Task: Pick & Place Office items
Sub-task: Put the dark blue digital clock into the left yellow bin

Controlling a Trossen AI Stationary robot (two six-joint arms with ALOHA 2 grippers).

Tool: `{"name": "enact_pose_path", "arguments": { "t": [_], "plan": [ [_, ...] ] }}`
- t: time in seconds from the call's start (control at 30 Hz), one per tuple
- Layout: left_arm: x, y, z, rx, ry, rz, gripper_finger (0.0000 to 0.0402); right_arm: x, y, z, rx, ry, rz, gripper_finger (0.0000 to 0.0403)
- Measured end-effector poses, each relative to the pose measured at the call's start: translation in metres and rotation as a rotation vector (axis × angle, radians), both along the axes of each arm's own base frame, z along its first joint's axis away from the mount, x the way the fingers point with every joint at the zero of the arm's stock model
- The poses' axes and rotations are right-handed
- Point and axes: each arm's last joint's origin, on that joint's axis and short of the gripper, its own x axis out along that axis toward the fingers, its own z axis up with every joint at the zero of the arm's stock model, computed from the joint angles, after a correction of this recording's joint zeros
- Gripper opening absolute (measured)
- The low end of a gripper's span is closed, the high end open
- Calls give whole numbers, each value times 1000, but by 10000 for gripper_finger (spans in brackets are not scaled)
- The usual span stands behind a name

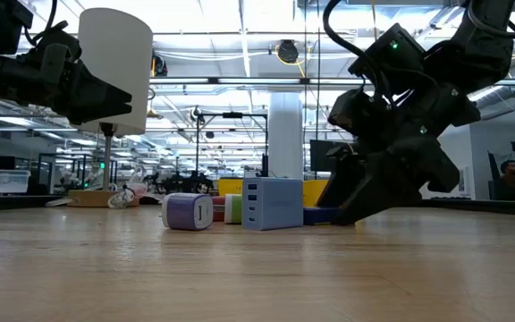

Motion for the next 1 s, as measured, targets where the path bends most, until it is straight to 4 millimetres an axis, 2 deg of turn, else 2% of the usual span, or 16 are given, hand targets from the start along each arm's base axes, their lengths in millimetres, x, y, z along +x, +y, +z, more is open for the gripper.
{"name": "enact_pose_path", "arguments": {
  "t": [0.23, 0.77, 1.0],
  "plan": [
    [0, 0, 0, 0, 0, 0, 253, -1, 2, -1, 84, 26, -4, 237],
    [0, 0, 0, 0, 0, 0, 253, -2, 2, -1, 89, 30, -3, 159],
    [0, 0, 0, 0, 0, 0, 253, -2, 2, -2, 89, 31, -3, 165]
  ]
}}
